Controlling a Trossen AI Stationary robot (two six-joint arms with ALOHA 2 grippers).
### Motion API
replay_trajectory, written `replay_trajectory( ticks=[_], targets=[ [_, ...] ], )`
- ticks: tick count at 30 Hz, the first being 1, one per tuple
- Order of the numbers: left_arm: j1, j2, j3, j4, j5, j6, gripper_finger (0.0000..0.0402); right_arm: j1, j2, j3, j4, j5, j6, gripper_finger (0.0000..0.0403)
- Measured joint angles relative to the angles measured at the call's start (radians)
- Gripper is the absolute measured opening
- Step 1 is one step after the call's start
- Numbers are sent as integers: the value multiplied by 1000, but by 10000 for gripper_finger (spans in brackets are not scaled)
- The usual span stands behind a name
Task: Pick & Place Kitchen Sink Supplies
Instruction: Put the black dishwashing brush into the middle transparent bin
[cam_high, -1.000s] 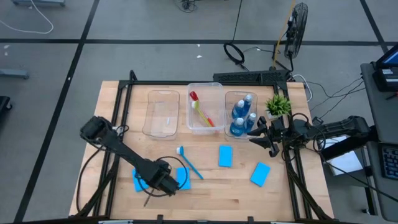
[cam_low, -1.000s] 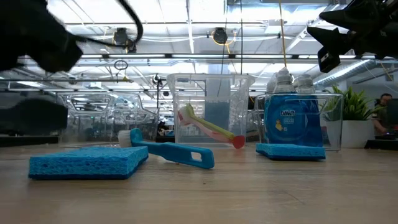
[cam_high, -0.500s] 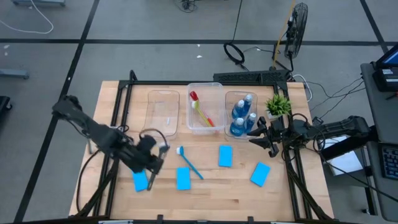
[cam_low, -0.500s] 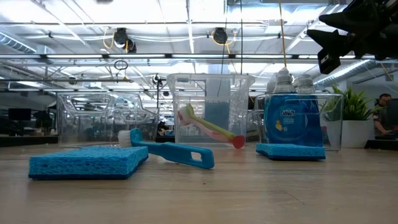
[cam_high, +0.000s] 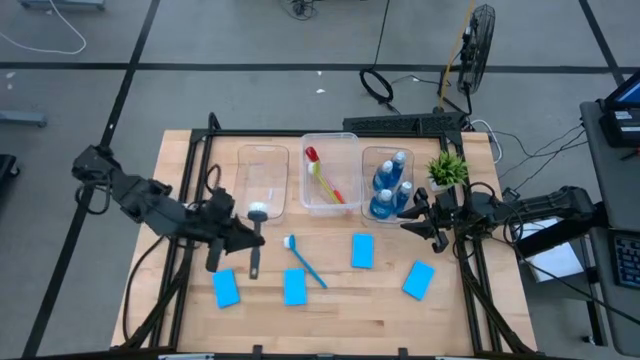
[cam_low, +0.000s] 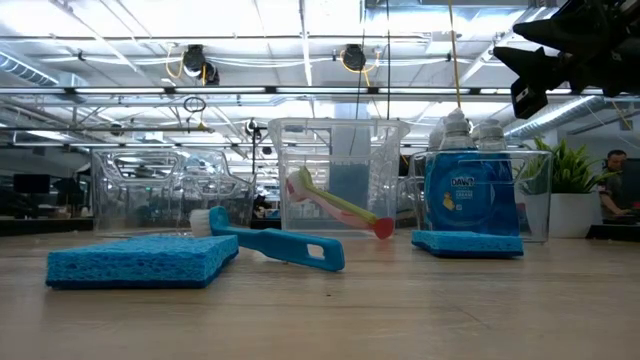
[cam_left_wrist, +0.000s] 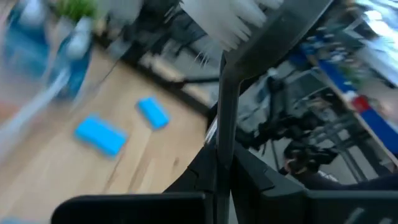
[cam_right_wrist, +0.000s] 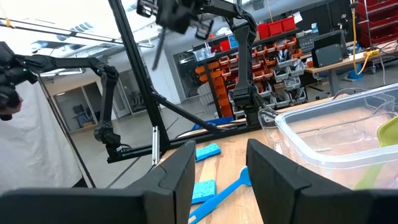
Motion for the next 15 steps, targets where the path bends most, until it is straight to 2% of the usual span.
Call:
replay_trajectory(
  ticks=[3, 6, 15],
  targets=[
    [21, -1, 0, 124, 26, 148, 20, 0, 0, 0, 0, 0, 0, 130],
    [49, -1, 0, 253, 105, 271, 20, 0, 0, 0, 0, 0, 1, 130],
    [121, 5, 0, 638, 490, 534, 20, 0, 0, 0, 0, 0, 3, 130]
  ],
)
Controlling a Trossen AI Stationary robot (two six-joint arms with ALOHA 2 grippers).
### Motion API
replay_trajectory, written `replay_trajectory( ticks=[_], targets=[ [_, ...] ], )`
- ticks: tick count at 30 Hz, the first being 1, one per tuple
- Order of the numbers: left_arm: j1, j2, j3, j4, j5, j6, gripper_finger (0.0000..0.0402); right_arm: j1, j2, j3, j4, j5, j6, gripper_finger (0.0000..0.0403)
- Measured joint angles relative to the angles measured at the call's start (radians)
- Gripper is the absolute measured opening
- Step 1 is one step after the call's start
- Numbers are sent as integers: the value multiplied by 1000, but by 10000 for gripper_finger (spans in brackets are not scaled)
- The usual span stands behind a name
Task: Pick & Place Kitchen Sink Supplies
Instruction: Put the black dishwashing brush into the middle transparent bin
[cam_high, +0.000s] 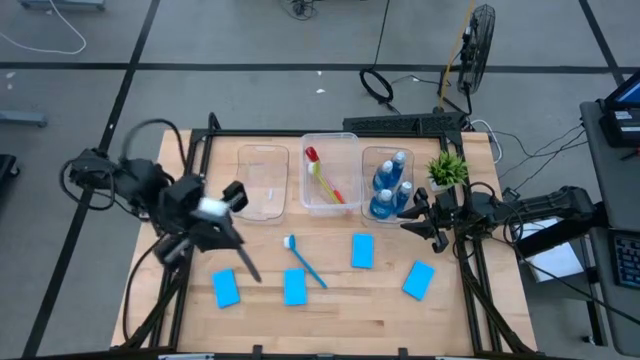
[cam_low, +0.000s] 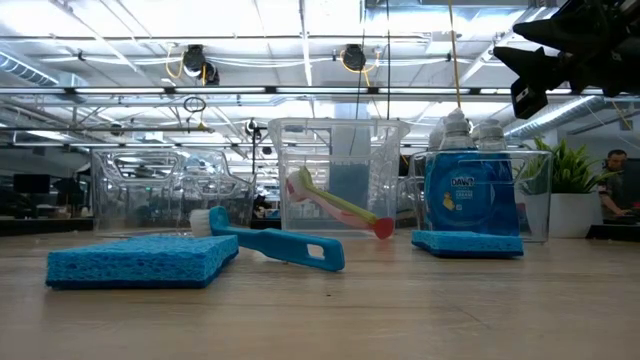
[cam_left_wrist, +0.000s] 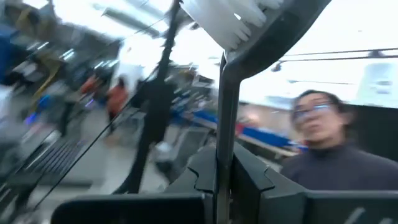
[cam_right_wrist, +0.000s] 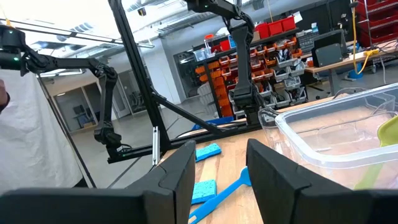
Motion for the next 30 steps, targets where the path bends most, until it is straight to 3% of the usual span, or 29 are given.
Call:
replay_trajectory(
  ticks=[4, 9, 12, 21, 24, 30],
  targets=[
    [15, 6, 2, 35, 58, 30, 20, 0, 0, 0, 0, 0, 9, 130],
    [19, 16, 1, 33, 24, 15, 20, 0, 0, 0, 0, 0, 19, 130],
    [21, 28, 1, 1, -110, -42, 20, 0, 0, 0, 1, 0, 19, 130],
    [107, 105, 1, -37, -665, -169, 20, 0, 0, 0, 1, 0, 19, 130],
    [145, 134, 1, -31, -760, -157, 20, 0, 0, 0, 1, 0, 19, 130],
    [259, 197, 1, 12, -840, -151, 20, 0, 0, 0, 0, 2, 32, 130]
  ],
)
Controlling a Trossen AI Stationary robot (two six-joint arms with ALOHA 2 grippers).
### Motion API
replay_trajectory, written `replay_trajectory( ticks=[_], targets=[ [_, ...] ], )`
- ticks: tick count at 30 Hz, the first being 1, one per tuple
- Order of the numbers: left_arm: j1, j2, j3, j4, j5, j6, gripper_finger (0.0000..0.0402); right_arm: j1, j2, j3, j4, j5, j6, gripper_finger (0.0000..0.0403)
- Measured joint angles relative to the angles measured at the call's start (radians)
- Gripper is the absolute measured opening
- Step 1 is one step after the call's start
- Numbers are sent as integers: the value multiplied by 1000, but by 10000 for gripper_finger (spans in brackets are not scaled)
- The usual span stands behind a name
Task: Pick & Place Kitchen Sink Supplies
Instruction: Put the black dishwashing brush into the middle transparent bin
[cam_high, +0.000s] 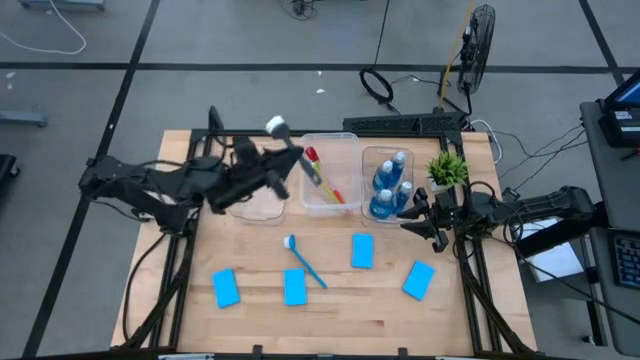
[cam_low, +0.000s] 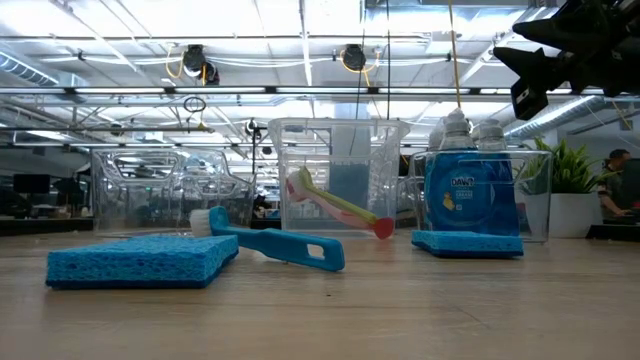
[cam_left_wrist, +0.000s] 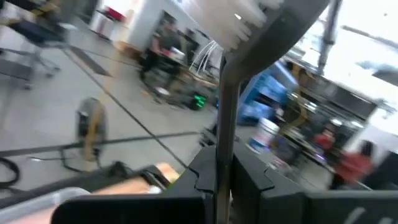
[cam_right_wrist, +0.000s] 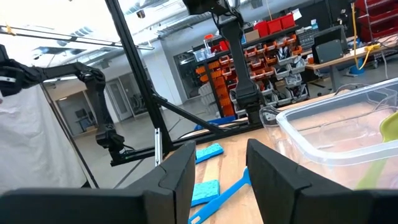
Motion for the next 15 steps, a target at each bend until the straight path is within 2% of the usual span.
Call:
replay_trajectory(
  ticks=[7, 11, 15],
  targets=[
    [147, 86, 0, 15, -21, -46, 20, 0, 0, 0, 0, 0, 2, 130],
    [225, 144, 0, 6, 34, -138, 20, 0, 0, 0, 0, 0, 7, 130],
    [298, 198, 0, -56, 112, -304, 20, 0, 0, 0, -4, 0, 31, 130]
  ],
)
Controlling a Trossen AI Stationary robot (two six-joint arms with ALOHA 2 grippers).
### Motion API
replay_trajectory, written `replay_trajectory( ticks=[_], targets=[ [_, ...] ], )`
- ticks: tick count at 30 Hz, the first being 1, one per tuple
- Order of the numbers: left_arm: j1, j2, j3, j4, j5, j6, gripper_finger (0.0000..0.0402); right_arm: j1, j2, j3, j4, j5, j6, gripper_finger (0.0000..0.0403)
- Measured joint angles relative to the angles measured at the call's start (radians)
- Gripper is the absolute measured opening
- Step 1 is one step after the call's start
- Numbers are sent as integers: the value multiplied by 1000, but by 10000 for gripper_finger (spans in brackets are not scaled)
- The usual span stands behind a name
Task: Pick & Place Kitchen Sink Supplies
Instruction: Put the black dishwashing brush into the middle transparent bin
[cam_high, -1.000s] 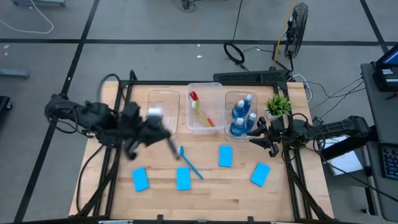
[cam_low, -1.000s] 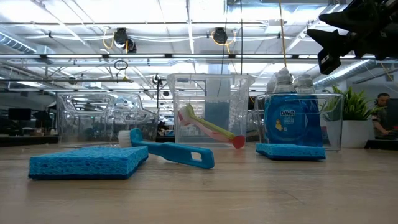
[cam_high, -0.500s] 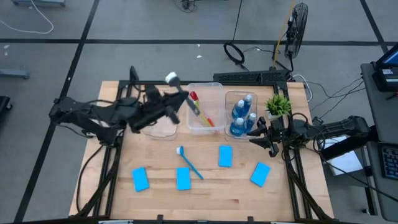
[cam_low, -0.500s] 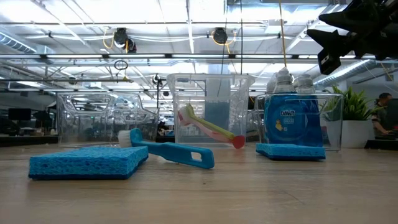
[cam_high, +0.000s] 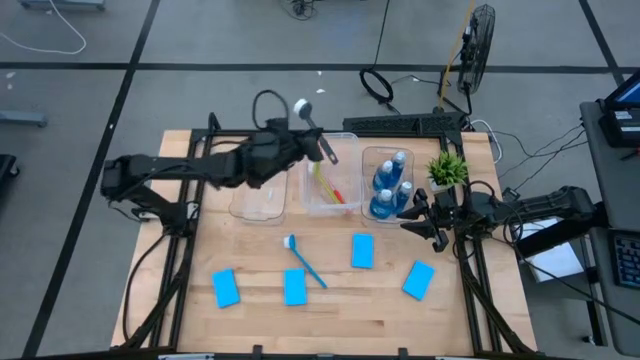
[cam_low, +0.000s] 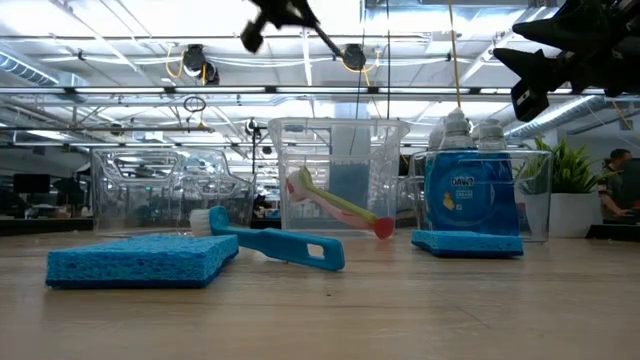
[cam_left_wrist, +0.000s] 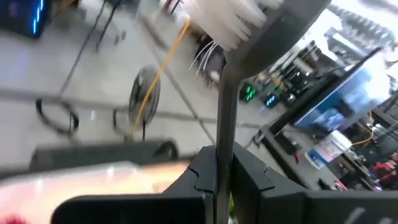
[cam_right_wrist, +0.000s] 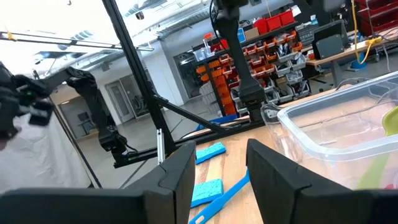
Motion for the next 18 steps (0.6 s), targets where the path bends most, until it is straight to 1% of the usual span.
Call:
replay_trajectory(
  ticks=[3, 5, 9, 15, 18],
  targets=[
    [43, 42, 0, -60, 81, -132, 20, 0, 0, 0, -4, -1, 1, 130],
    [65, 63, 0, -95, 123, -182, 20, 0, 0, 0, -4, 0, 0, 130],
    [88, 99, 0, -142, 150, -271, 20, 0, 0, 0, -4, 0, -1, 130],
    [95, 146, 0, -178, 192, -354, 20, 0, 0, 0, -4, 0, -3, 130],
    [96, 165, -1, -229, 224, -397, 20, 0, 0, 0, -4, -2, -3, 130]
  ],
)
